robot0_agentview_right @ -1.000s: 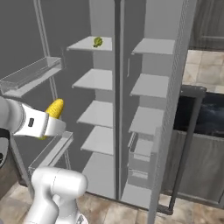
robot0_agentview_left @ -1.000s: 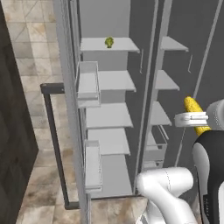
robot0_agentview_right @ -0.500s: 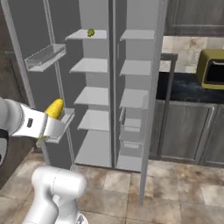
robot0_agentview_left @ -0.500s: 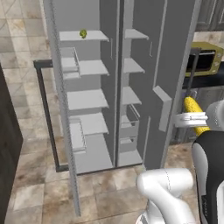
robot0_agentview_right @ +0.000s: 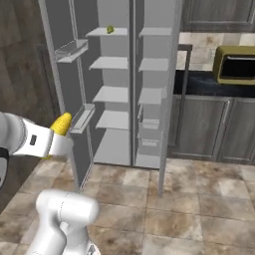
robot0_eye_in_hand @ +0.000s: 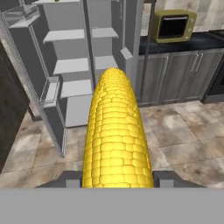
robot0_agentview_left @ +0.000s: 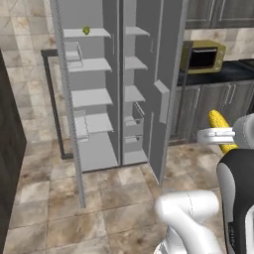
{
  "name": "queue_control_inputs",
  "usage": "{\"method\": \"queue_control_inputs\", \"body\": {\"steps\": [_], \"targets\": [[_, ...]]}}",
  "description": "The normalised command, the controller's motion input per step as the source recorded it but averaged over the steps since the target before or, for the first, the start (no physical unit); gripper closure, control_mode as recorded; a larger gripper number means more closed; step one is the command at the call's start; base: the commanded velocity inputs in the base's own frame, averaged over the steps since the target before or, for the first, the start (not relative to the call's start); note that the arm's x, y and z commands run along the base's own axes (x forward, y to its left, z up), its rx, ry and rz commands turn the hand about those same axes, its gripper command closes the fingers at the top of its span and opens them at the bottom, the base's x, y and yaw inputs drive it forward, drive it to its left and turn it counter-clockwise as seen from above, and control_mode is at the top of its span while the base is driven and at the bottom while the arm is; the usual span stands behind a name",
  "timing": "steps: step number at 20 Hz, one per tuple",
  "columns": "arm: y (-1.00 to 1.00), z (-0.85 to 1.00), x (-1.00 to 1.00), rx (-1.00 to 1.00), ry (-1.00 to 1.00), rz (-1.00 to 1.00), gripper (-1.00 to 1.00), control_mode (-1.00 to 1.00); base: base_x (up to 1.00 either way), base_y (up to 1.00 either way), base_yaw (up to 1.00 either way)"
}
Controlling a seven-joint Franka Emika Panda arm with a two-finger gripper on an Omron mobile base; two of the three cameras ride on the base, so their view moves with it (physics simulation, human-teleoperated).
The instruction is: Gather the corn and broccoli from the fridge and place them on a tray on the dining counter. Then gather the steak and fish from the fridge and place them on the other tray.
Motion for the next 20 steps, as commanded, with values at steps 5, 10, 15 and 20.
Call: {"method": "queue_control_inputs", "body": {"steps": [5, 10, 15, 20], "targets": [[0.00, 0.00, 0.00, 0.00, 0.00, 0.00, 1.00, 1.00, -1.00, 0.01, 0.12], [0.00, 0.00, 0.00, 0.00, 0.00, 0.00, 1.00, 1.00, -1.00, 0.00, 0.21], [0.00, 0.00, 0.00, 0.00, 0.00, 0.00, 1.00, 1.00, -1.00, 0.00, 0.23], [0.00, 0.00, 0.00, 0.00, 0.00, 0.00, 1.00, 1.00, -1.00, 0.00, 0.18]]}}
